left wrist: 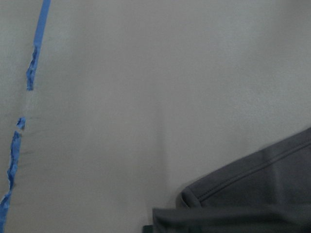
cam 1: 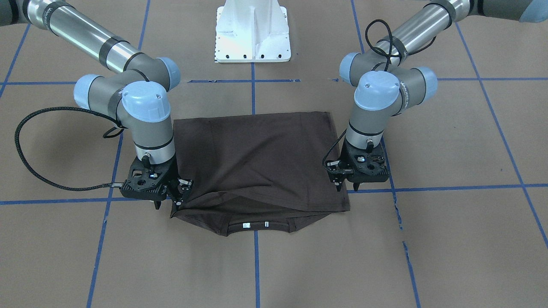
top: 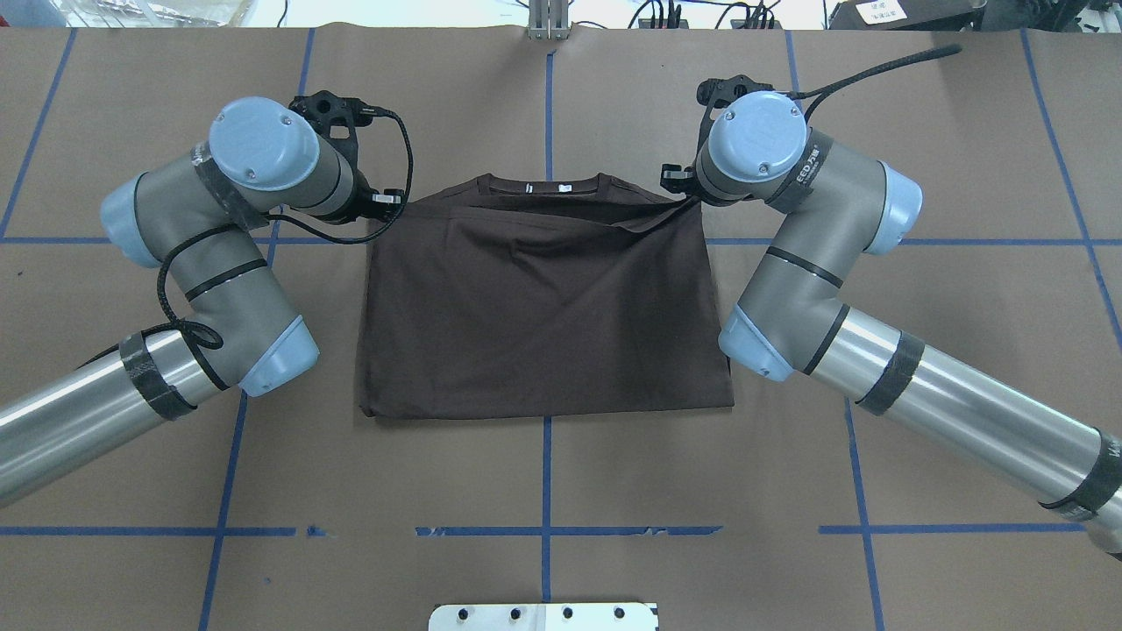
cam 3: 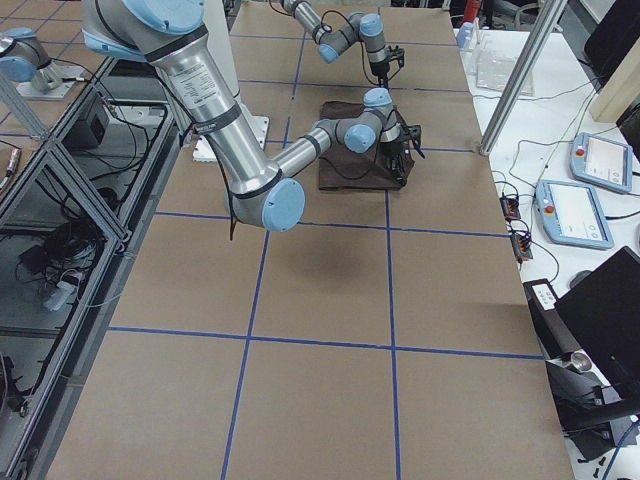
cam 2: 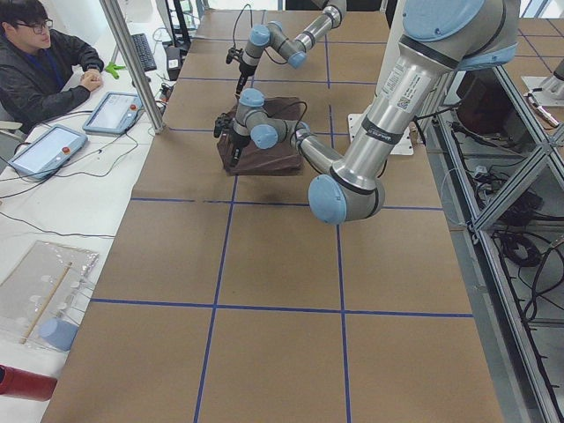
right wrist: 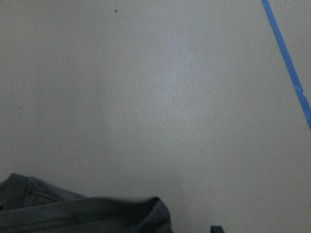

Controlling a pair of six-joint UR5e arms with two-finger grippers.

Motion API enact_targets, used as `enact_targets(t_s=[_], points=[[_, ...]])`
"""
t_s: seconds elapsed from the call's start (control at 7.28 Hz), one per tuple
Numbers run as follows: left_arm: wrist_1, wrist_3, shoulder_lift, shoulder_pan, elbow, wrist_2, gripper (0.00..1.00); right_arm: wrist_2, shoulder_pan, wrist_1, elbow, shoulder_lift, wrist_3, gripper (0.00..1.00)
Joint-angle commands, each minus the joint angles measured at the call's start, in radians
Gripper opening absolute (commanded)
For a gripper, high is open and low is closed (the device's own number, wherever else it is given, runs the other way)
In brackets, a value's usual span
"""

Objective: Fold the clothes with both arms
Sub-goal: 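Lower the hem onto the shirt near the collar and open both grippers, then move the left gripper to the folded shirt's side edge while the right gripper withdraws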

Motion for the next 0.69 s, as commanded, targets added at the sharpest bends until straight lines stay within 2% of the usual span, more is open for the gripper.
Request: enact_targets(t_s=[0.0, 0.14, 0.27, 0.55], points=[[0.004, 0.009, 0.092, 0.013, -0.167, -0.015, 1.00, 0.155, 0.067, 0.018, 0.029, -0.021, -0.186, 1.00], [-0.001, 0.000, 0.170, 0.022, -0.248, -0.058, 1.00, 0.164, 0.067, 0.105, 0.036, -0.062, -0.188, 1.00], [-0.002, -0.052, 0.250, 0.084, -0.327, -0.052, 1.00, 0.162, 0.067, 0.153, 0.036, -0.082, -0.186, 1.00], [-0.010, -0.168, 0.312, 0.186, -0.367, -0.025, 1.00, 0.162, 0.065, 0.153, 0.040, -0.081, -0.180, 1.00]])
